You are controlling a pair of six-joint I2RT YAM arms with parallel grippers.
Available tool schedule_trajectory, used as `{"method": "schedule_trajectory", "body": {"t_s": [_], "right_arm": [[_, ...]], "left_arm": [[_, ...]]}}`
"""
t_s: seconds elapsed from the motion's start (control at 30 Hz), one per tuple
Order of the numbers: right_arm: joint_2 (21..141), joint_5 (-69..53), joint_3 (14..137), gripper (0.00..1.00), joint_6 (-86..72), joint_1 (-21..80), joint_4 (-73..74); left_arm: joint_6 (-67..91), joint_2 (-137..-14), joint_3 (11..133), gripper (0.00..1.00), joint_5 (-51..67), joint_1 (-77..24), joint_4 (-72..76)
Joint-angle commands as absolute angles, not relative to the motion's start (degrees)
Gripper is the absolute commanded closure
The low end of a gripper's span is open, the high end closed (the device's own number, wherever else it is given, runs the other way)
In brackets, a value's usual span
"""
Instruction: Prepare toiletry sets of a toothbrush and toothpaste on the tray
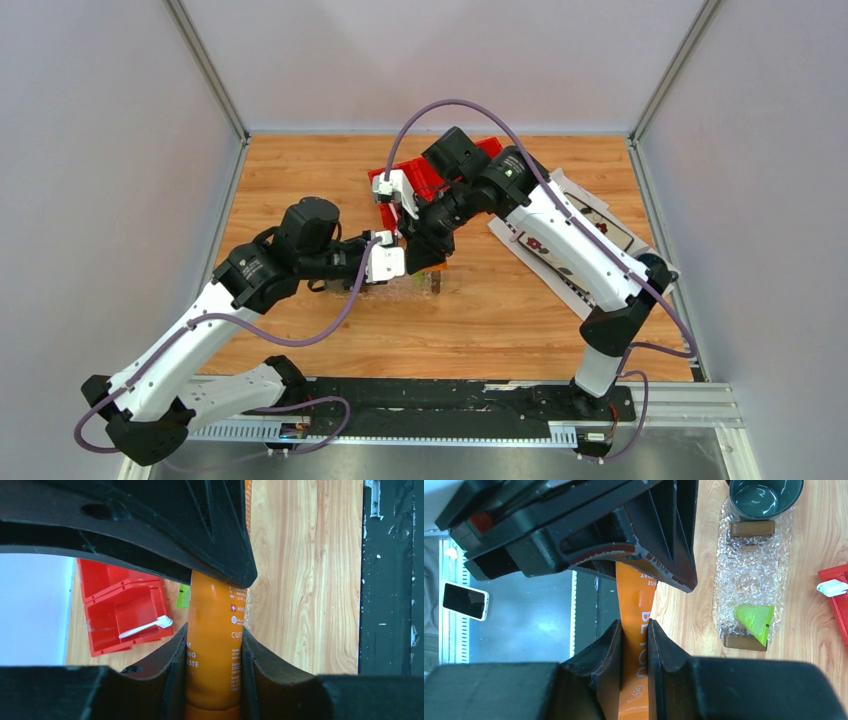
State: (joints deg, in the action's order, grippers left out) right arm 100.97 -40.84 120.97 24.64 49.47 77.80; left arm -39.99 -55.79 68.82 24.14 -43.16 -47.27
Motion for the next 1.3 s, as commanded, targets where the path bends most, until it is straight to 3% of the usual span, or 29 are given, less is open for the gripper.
{"method": "schedule_trajectory", "body": {"t_s": [0.0,0.03,0.1,0.27,0.37,0.4,0.53,0.7,0.93,1.27], "right_arm": [[100.9,-43.3,123.6,0.98,25.9,50.0,80.8],[100.7,-43.3,123.6,0.98,26.0,50.0,80.9],[100.7,-43.2,123.2,0.98,26.1,49.9,80.9],[100.5,-42.4,123.0,0.91,26.5,50.1,81.0],[99.9,-41.0,123.1,0.76,26.5,50.1,80.8],[99.8,-40.7,123.3,0.65,26.4,50.1,80.8],[97.8,-37.0,123.6,0.4,26.2,49.9,79.5],[95.4,-33.4,124.5,0.27,24.7,48.8,77.1],[91.5,-34.7,124.2,0.22,21.4,40.6,70.8],[82.3,-40.9,112.0,0.2,16.6,32.3,54.2]], "left_arm": [[-40.6,-55.1,68.6,0.71,23.6,-43.7,-44.7],[-40.5,-55.0,68.6,0.84,23.6,-43.7,-44.7],[-40.0,-54.8,68.4,1.0,23.4,-43.7,-44.6],[-38.1,-53.6,67.7,1.0,22.7,-43.7,-43.5],[-37.0,-52.8,67.3,1.0,21.7,-43.7,-43.1],[-36.7,-52.6,67.1,1.0,21.4,-43.7,-42.6],[-35.1,-51.1,66.2,1.0,19.4,-43.4,-41.8],[-31.5,-49.0,64.3,1.0,21.2,-40.7,-39.1],[-23.3,-48.1,63.8,1.0,25.5,-37.0,-34.9],[-4.1,-49.6,69.0,1.0,36.2,-28.7,-23.1]]}}
